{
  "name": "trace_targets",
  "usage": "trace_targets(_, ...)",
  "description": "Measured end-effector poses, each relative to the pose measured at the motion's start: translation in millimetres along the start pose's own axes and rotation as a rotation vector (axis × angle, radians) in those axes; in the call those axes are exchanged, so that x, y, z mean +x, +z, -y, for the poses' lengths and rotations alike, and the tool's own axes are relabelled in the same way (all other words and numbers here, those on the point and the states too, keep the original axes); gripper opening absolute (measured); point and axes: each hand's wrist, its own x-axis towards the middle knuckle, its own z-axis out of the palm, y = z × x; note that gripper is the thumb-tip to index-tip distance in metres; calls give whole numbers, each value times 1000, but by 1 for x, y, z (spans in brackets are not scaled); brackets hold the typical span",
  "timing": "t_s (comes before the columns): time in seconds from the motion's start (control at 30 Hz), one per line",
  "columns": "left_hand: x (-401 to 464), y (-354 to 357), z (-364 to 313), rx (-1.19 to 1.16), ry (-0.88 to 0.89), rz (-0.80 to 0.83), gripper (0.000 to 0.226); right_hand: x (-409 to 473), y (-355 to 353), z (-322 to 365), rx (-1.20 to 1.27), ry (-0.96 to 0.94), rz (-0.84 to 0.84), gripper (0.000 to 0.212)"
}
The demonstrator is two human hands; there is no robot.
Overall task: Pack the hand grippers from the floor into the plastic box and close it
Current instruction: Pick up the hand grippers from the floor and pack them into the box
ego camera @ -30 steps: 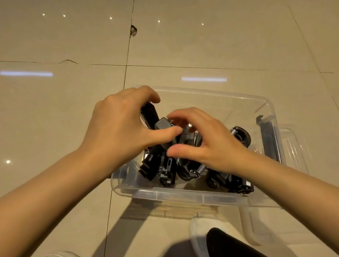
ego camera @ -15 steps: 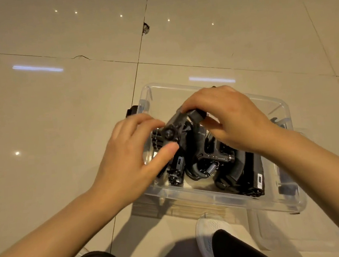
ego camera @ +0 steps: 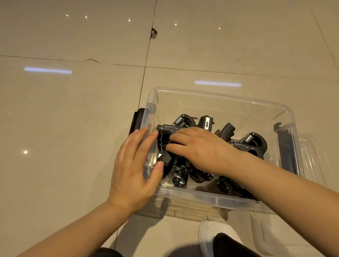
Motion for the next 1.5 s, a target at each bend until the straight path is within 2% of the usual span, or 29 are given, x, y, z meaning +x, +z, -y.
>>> trace_targets(0.1, 1, 1, 0, 3, -3, 2, 54, 1, 5, -3, 46, 41, 13, 28)
trace_targets(0.23, 0, 2, 0, 4, -7, 1, 53, -1, 5, 1, 49, 68, 112, 55)
trace_targets(0.4, 1, 3, 0, -9, 1, -11, 53, 13, 1, 15, 30, 182, 114, 50)
trace_targets(0.57, 0, 3, 1, -24, 3, -20, 54, 20, 2, 15, -5, 184, 94, 51)
trace_targets(0.73, 0, 3, 4, -11, 7, -11, 52, 12, -9, 13, 64, 253, 158, 62)
trace_targets(0.83, 2, 0, 2, 69, -2, 74, 54, -1, -39, 8, 125, 322, 135, 47)
trace_targets(0.93, 0, -17, 0, 205, -45, 274, 61, -21, -90, 10, 168, 337, 208, 39)
trace_targets(1.03, 3, -63, -11, 419, 65, 470, 64, -44, -153, 28, 113, 320, 326, 37)
trace_targets(1.1, 9, -104, -42, 416, 30, 539, 67, -60, -195, 50, 113, 317, 352, 34)
trace_targets(1.2, 16, -170, -108, 302, -14, 444, 73, -79, -257, 89, 174, 310, 351, 31)
trace_targets(1.33, 4, -246, -200, 274, 17, 323, 50, -102, -323, 146, 283, 337, 181, 30)
trace_targets(1.4, -18, -265, -238, 262, 20, 178, 43, -112, -337, 175, 345, 334, 107, 27)
trace_targets(1.5, -70, -265, -259, 219, -16, -30, 38, -120, -326, 209, 468, 322, 8, 24)
